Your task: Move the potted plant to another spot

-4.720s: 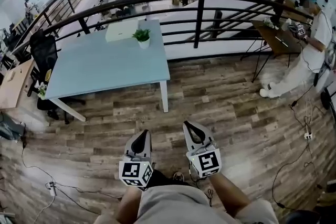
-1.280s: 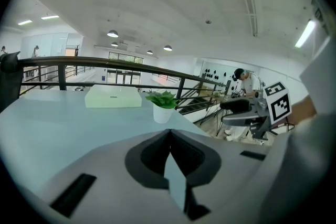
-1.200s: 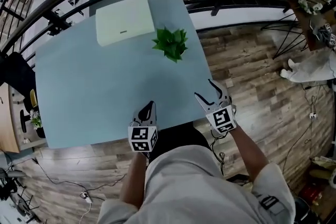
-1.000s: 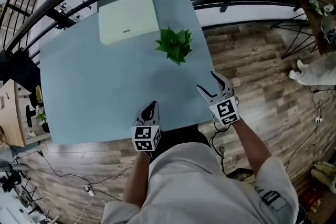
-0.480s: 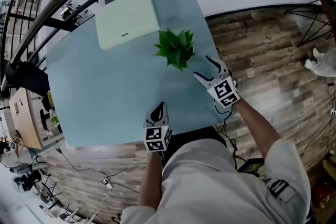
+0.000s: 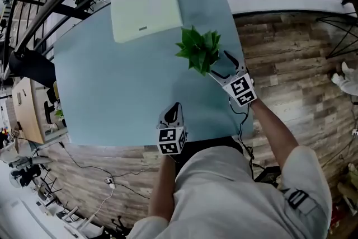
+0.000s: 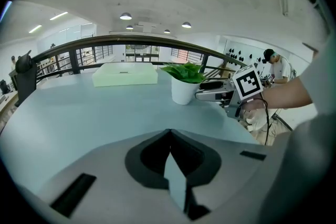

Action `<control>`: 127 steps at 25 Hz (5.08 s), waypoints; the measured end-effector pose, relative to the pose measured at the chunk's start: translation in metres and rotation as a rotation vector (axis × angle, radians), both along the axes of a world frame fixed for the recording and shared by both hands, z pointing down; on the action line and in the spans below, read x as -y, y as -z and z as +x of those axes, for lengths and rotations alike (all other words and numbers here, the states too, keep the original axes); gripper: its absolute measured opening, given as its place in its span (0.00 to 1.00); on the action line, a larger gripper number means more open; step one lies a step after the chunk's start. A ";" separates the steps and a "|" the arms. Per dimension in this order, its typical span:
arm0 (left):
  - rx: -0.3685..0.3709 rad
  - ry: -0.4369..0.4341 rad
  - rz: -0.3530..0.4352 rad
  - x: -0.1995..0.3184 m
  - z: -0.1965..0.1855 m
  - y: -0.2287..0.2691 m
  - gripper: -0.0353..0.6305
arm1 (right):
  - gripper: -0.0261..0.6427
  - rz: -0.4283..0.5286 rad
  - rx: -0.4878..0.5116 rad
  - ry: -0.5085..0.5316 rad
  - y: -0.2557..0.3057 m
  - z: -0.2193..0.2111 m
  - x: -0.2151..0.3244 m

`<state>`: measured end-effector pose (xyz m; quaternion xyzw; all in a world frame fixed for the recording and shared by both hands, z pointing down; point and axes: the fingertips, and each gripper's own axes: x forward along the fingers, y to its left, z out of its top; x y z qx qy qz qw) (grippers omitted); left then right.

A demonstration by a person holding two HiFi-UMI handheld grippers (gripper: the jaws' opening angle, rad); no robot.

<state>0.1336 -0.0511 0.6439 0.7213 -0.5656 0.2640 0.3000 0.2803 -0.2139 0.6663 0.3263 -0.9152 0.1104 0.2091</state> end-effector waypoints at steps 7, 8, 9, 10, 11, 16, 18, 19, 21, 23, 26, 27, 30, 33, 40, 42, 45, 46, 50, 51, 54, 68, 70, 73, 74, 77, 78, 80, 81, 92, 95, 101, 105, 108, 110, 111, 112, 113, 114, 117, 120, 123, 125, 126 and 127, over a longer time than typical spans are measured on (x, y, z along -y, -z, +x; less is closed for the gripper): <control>0.006 0.041 0.007 0.011 -0.013 0.001 0.07 | 0.72 -0.033 0.033 0.007 -0.006 -0.016 0.014; 0.006 0.043 0.005 0.009 -0.013 0.001 0.07 | 0.73 -0.033 0.039 0.007 -0.006 -0.019 0.016; 0.006 0.044 0.001 0.008 -0.012 0.000 0.07 | 0.73 -0.034 0.042 0.009 -0.007 -0.021 0.018; 0.006 0.044 -0.002 0.006 -0.012 0.000 0.07 | 0.75 -0.038 0.045 0.013 -0.008 -0.023 0.020; 0.005 0.044 -0.006 0.004 -0.011 -0.001 0.07 | 0.77 -0.041 0.048 0.018 -0.009 -0.026 0.021; 0.002 0.074 -0.028 -0.006 -0.017 -0.005 0.07 | 0.79 -0.045 0.064 0.049 -0.010 -0.044 0.025; 0.003 0.082 -0.027 -0.007 -0.019 -0.005 0.07 | 0.79 -0.043 0.075 0.058 -0.008 -0.052 0.026; 0.004 0.084 -0.025 -0.008 -0.021 -0.004 0.07 | 0.79 -0.042 0.081 0.061 -0.007 -0.056 0.026; 0.007 0.091 -0.021 -0.009 -0.024 -0.004 0.07 | 0.79 -0.041 0.083 0.063 -0.009 -0.062 0.026; 0.008 0.100 -0.020 -0.011 -0.026 -0.004 0.07 | 0.79 -0.035 0.078 0.062 -0.011 -0.067 0.027; 0.007 0.108 -0.021 -0.013 -0.028 -0.005 0.07 | 0.80 -0.028 0.065 0.050 -0.011 -0.068 0.030; 0.007 0.110 -0.020 -0.014 -0.029 -0.004 0.07 | 0.80 -0.028 0.061 0.046 -0.011 -0.069 0.030; 0.004 0.115 -0.019 -0.014 -0.031 -0.004 0.07 | 0.80 -0.026 0.059 0.039 -0.010 -0.070 0.030; -0.001 0.119 -0.014 -0.012 -0.031 -0.002 0.07 | 0.80 -0.025 0.064 0.032 -0.006 -0.068 0.029; -0.003 0.101 -0.004 -0.011 -0.026 0.000 0.07 | 0.79 -0.024 0.077 0.032 0.002 -0.065 0.015; -0.004 0.093 -0.002 -0.011 -0.025 0.000 0.07 | 0.79 -0.034 0.088 0.023 0.004 -0.062 0.011; -0.008 0.083 0.004 -0.009 -0.023 0.002 0.07 | 0.79 -0.040 0.102 0.019 0.009 -0.059 0.004; -0.009 0.081 0.008 -0.008 -0.023 0.004 0.07 | 0.79 -0.038 0.106 0.020 0.012 -0.059 0.002; -0.014 0.067 0.032 -0.005 -0.020 0.010 0.07 | 0.79 -0.030 0.132 0.008 0.026 -0.054 -0.007; -0.015 0.063 0.038 -0.003 -0.018 0.011 0.07 | 0.79 -0.027 0.139 0.003 0.030 -0.052 -0.008; -0.019 0.052 0.058 0.003 -0.012 0.018 0.07 | 0.79 -0.008 0.156 -0.006 0.044 -0.045 -0.011; -0.009 0.000 0.235 0.044 0.006 0.088 0.07 | 0.79 0.142 0.260 -0.005 0.148 -0.025 -0.015; -0.017 0.003 0.253 0.046 0.007 0.096 0.07 | 0.79 0.155 0.270 -0.003 0.159 -0.024 -0.017; -0.024 0.025 0.277 0.046 0.007 0.105 0.07 | 0.79 0.166 0.282 0.015 0.169 -0.025 -0.021; -0.024 0.036 0.284 0.046 0.006 0.107 0.07 | 0.79 0.170 0.286 0.025 0.172 -0.026 -0.023; -0.025 0.066 0.300 0.043 0.002 0.113 0.07 | 0.79 0.179 0.291 0.050 0.178 -0.029 -0.027; -0.025 0.076 0.305 0.042 -0.001 0.114 0.07 | 0.79 0.180 0.293 0.057 0.180 -0.032 -0.028; -0.030 0.099 0.312 0.039 -0.009 0.116 0.07 | 0.79 0.179 0.295 0.071 0.182 -0.038 -0.031; -0.033 0.110 0.315 0.037 -0.013 0.116 0.07 | 0.79 0.179 0.295 0.080 0.183 -0.041 -0.032; -0.025 0.191 0.356 0.018 -0.063 0.128 0.07 | 0.79 0.190 0.286 0.178 0.193 -0.095 -0.052; -0.022 0.214 0.364 0.006 -0.087 0.132 0.07 | 0.79 0.202 0.285 0.200 0.199 -0.118 -0.063; -0.019 0.291 0.372 -0.025 -0.130 0.137 0.07 | 0.79 0.227 0.290 0.252 0.213 -0.159 -0.085; -0.024 0.330 0.366 -0.044 -0.148 0.134 0.07 | 0.79 0.220 0.288 0.283 0.213 -0.182 -0.098; -0.021 0.356 0.371 -0.054 -0.161 0.134 0.07 | 0.79 0.223 0.288 0.316 0.216 -0.200 -0.107; -0.023 0.380 0.373 -0.062 -0.174 0.133 0.07 | 0.79 0.219 0.289 0.339 0.216 -0.215 -0.113; -0.025 0.392 0.375 -0.066 -0.182 0.132 0.07 | 0.79 0.215 0.289 0.350 0.215 -0.224 -0.117; -0.026 0.402 0.376 -0.072 -0.190 0.132 0.07 | 0.79 0.215 0.289 0.361 0.215 -0.233 -0.122; -0.026 0.412 0.378 -0.077 -0.199 0.132 0.07 | 0.79 0.218 0.289 0.373 0.217 -0.243 -0.128; -0.027 0.421 0.379 -0.083 -0.205 0.131 0.07 | 0.79 0.222 0.288 0.384 0.219 -0.252 -0.133; -0.028 0.444 0.383 -0.094 -0.214 0.132 0.07 | 0.79 0.207 0.289 0.402 0.219 -0.263 -0.142; -0.029 0.460 0.383 -0.100 -0.217 0.134 0.07 | 0.79 0.202 0.283 0.418 0.221 -0.267 -0.147; -0.039 0.473 0.381 -0.111 -0.231 0.132 0.07 | 0.79 0.194 0.280 0.423 0.221 -0.281 -0.157; -0.051 0.479 0.381 -0.126 -0.252 0.126 0.07 | 0.79 0.188 0.275 0.423 0.217 -0.302 -0.171; -0.056 0.480 0.382 -0.133 -0.262 0.123 0.07 | 0.79 0.181 0.275 0.420 0.214 -0.312 -0.177; -0.061 0.479 0.384 -0.139 -0.271 0.121 0.07 | 0.79 0.170 0.279 0.416 0.212 -0.321 -0.182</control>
